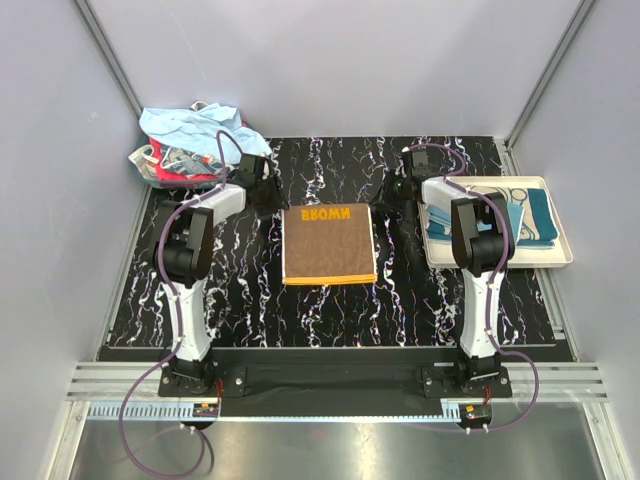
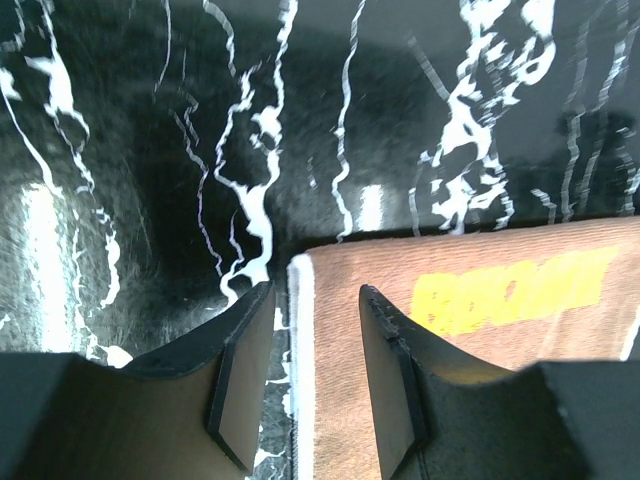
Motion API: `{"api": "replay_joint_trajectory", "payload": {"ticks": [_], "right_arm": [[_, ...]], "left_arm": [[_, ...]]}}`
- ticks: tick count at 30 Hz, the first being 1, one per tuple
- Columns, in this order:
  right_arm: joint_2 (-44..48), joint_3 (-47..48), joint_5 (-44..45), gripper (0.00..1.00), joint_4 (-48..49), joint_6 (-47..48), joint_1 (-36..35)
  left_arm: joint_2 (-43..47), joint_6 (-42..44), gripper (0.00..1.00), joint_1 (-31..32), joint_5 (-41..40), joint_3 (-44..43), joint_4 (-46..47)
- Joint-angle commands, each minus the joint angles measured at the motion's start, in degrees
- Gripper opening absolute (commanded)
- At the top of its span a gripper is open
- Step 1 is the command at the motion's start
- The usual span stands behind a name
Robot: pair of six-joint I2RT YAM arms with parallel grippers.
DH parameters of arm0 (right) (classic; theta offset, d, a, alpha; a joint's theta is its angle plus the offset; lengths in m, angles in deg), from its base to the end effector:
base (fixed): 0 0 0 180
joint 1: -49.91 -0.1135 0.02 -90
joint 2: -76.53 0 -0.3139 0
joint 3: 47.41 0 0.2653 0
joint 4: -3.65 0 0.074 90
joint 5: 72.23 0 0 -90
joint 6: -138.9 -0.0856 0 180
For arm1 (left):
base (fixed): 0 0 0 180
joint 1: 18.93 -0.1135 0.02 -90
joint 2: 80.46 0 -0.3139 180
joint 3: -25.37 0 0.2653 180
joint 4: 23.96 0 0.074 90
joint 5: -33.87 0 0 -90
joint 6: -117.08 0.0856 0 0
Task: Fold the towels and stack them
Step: Fold the towel
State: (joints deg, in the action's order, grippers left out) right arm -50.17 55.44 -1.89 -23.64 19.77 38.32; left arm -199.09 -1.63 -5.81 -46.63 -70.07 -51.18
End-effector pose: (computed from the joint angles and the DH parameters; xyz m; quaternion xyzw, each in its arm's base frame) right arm 0.5303 0.1382 0.1375 0.0855 0.9270 0.2650 0.2513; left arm 0.4986 -0.1307 0.1625 -0.0994 0.9328 -0.1933 0.2874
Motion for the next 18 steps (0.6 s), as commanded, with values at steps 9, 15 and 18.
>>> {"api": "replay_joint_trajectory", "payload": {"ticks": [9,15,18], "right_arm": [[-1.2,3.8,0.2,0.35,1.3,1.3,-2.1],[-2.6,5.5,0.7,0.35,0.2,2.0,-2.3],[-2.9,5.4,1.0,0.35,0.2,2.1,-2.5]], "left_arm": [[-0.7,0.5,0.45,0.1,0.1,-0.1,1.0],[-1.8,0.5,0.45,0.1,0.3,0.0,1.4],[-2.2,0.3,0.44,0.1,0.8,0.2,1.8]]}}
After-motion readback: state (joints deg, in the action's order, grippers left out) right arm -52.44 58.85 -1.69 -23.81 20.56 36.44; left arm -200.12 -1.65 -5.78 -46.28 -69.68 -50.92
